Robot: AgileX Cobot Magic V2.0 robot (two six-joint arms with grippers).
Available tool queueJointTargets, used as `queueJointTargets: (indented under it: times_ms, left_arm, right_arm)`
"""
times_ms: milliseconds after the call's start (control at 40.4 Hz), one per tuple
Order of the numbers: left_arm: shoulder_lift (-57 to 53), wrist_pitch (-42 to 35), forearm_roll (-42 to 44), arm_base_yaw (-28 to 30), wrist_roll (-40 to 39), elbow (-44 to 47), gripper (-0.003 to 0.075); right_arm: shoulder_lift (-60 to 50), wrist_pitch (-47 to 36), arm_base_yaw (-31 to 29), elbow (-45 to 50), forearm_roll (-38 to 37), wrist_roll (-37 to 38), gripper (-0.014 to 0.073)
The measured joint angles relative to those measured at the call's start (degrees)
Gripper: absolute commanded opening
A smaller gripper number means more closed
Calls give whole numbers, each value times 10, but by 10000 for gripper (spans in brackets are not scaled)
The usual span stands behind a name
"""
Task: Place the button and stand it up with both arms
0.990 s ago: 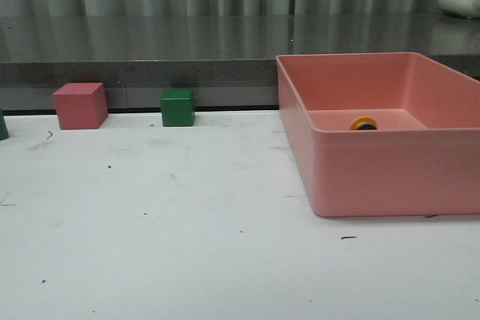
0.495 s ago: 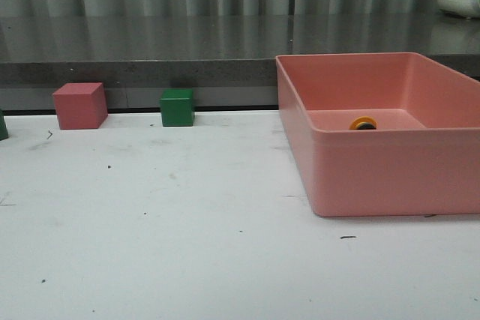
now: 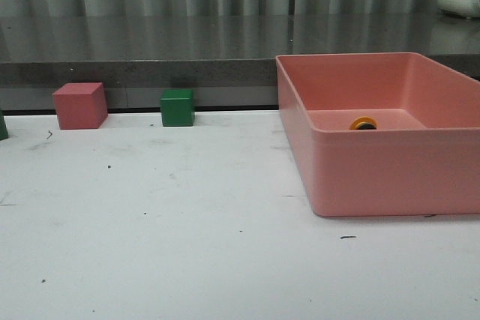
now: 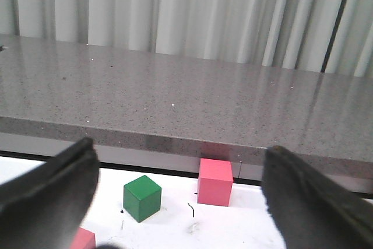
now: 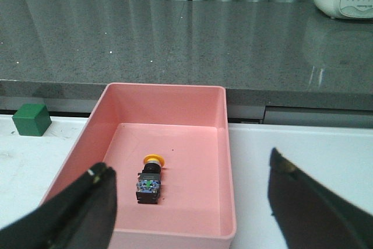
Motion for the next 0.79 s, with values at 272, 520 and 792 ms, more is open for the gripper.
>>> queueJointTargets:
  times_ms: [272, 520, 792]
  left_arm:
    - [0, 0, 0, 0, 0, 0, 617]
    - [0, 0, 0, 0, 0, 0, 561]
    - [0, 0, 1, 0, 0, 0, 542]
  right_arm:
    - [137, -40, 0, -31, 69, 0, 654]
    - [368, -24, 51, -144, 91, 0, 654]
    - [574, 80, 76, -308, 94, 0, 654]
